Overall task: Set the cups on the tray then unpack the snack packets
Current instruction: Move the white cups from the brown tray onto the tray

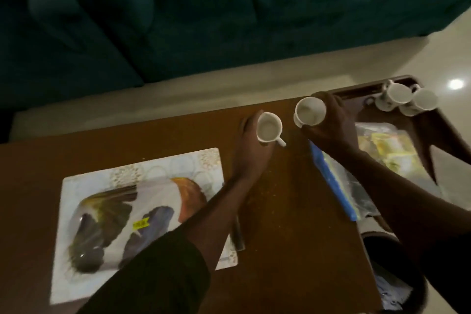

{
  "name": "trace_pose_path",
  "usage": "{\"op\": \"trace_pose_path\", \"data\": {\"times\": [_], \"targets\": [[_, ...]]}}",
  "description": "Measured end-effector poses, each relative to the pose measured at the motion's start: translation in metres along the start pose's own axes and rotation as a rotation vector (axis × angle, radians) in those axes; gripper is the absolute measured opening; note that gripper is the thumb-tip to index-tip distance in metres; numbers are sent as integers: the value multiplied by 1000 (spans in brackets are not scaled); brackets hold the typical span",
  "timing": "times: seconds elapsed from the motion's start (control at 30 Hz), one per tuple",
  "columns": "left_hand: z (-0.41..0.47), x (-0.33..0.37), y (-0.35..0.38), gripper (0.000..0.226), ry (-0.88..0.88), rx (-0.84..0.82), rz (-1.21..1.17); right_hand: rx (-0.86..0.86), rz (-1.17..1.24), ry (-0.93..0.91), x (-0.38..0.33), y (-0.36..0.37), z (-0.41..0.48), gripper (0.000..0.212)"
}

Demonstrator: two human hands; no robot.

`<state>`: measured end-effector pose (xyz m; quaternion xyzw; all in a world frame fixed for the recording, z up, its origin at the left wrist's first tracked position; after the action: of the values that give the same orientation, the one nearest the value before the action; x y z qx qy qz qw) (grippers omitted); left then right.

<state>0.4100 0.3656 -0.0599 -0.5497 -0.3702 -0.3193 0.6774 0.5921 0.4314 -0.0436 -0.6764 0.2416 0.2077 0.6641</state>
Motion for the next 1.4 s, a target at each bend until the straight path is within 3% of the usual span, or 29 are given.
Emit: {"op": "trace_pose_path", "data": {"times": [0.23,0.43,0.63,0.8,1.03,1.2,1.3,1.4], "targets": [[-31,-53,-134,66,1,117,94,-123,90,-51,-122,79,-39,61],[-117,-119,-225,53,-130,223,219,-314,70,-127,-201,155,-106,66],[-171,-172,-256,53,-256,203,243,-541,-9,-100,-213,221,-173,67],[-175,-194,-261,56,-271,175,198,-473,-138,-150,-210,242,-187,63],[-166,-208,-262,62,-262,50,189,-397,-136,-159,-208,255,-197,60],[-162,-216,-265,88,-182,-154,270,-487,-177,-182,-206,254,-198,79],[-159,-214,-270,93,-12,-358,445,-562,-143,-305,-213,245,-189,77],[-157,-212,-274,86,52,-445,506,-696,-324,-506,-219,245,-185,85]]}}
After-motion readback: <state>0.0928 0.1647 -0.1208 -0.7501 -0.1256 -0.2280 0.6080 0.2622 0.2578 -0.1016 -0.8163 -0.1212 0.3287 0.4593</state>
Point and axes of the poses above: each hand's wrist, its own z-axis towards the middle knuckle, its own y-axis out of the palm, x = y × z, the point moved 3 cm from there along z, towards the middle knuckle, and after that the axes turned 9 degrees about y, right-handed, at the moved point
